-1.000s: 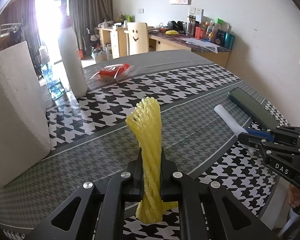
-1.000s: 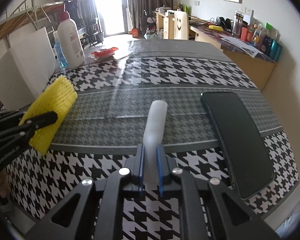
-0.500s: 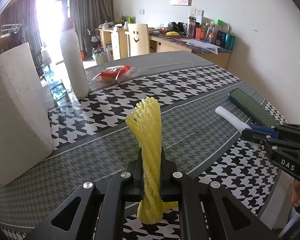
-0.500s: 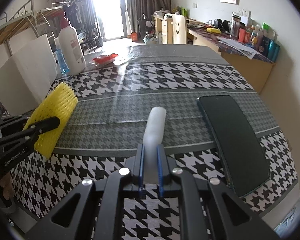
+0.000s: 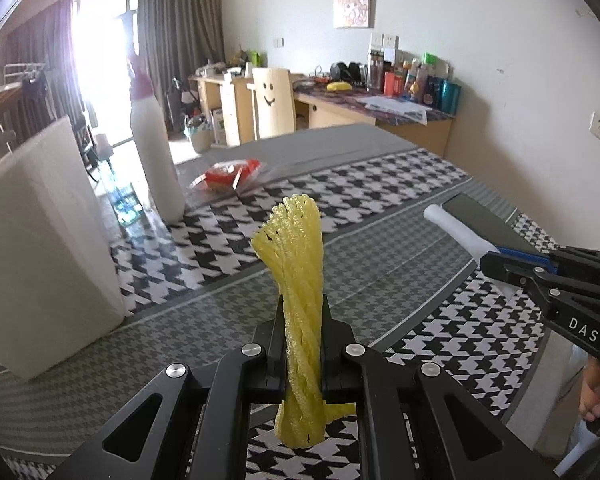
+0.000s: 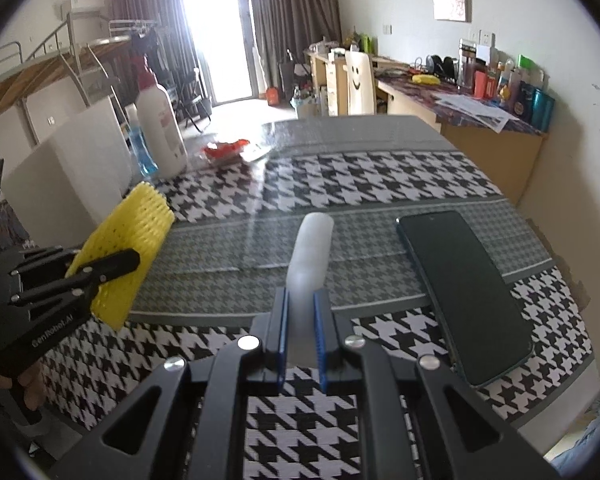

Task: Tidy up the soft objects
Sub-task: 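Carry the yellow sleeve over the foam box while the right gripper carries the foam roll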

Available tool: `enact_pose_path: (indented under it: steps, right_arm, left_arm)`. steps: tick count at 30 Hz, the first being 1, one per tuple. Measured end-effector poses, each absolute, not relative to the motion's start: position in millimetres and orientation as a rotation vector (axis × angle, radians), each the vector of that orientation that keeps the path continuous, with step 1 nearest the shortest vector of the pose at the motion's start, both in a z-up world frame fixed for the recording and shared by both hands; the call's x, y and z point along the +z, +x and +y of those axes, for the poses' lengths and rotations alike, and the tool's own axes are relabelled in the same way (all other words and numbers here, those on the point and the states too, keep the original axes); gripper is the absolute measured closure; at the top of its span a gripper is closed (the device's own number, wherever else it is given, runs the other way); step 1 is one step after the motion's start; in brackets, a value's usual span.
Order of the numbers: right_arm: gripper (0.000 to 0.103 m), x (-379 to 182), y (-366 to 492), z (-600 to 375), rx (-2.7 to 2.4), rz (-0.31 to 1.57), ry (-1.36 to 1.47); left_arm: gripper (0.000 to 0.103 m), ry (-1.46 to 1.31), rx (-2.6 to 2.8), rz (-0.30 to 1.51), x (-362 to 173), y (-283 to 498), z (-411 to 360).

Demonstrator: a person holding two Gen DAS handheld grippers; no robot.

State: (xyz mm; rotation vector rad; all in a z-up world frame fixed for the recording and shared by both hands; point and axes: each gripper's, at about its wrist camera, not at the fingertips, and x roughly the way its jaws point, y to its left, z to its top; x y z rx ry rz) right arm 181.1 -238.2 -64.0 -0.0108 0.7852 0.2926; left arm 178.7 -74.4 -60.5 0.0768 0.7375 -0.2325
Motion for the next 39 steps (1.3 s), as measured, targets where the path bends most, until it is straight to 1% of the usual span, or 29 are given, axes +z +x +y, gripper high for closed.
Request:
enact_pose_path:
  steps: [7, 16, 39]
  right_arm:
    - [0.088, -45.5, 168.5, -229.6, 0.325, 0.697, 0.032]
    - [0.088, -23.1, 159.7, -207.5, 0.359, 0.62, 0.008]
    - [0.088, 28.6, 163.3, -158.2, 0.485, 0.478, -0.023]
  left_arm:
    - [0.092, 0.07, -0.234, 0.691, -38.3, 165.2, -59.2]
    - [0.092, 0.069, -0.195, 0.629, -15.0, 157.4, -35.9]
    - [0.092, 0.054, -0.099, 0.5, 28.1, 143.8, 5.2]
